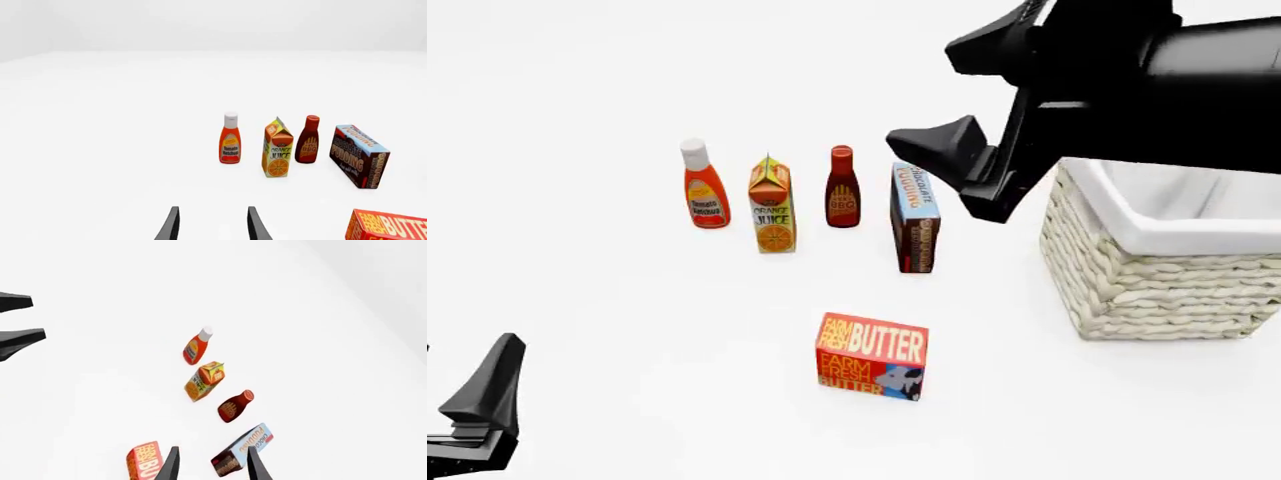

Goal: Pick the butter and place it in the basket.

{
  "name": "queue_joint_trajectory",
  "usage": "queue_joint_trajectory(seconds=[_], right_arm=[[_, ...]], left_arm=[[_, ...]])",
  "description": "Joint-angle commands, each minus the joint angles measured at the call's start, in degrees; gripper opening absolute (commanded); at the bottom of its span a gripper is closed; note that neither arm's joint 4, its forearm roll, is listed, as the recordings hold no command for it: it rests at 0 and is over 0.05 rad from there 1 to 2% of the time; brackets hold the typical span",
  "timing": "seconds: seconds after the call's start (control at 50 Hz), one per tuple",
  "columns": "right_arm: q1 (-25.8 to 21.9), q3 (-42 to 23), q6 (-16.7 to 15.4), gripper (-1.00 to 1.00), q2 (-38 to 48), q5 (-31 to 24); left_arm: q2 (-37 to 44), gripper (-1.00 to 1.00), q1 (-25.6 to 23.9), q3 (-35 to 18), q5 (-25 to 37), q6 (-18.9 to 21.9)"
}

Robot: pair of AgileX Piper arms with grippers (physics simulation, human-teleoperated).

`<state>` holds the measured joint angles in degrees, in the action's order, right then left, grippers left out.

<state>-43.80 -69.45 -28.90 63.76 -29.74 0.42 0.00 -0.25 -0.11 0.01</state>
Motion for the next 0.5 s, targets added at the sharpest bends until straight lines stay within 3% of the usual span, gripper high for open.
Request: queue_joint_trajectory(seconds=[0.02, 0.2, 0.5], right_arm=[[-4.0, -3.7, -3.6, 1.00, 5.7, -4.2], [-6.0, -4.3, -4.4, 1.00, 8.6, -5.7], [-5.1, -7.6, -6.0, 1.00, 13.0, -6.9]], left_arm=[[0.0, 1.00, 0.0, 0.0, 0.0, 0.0], [0.0, 1.00, 0.0, 0.0, 0.0, 0.0], [0.0, 1.00, 0.0, 0.0, 0.0, 0.0]])
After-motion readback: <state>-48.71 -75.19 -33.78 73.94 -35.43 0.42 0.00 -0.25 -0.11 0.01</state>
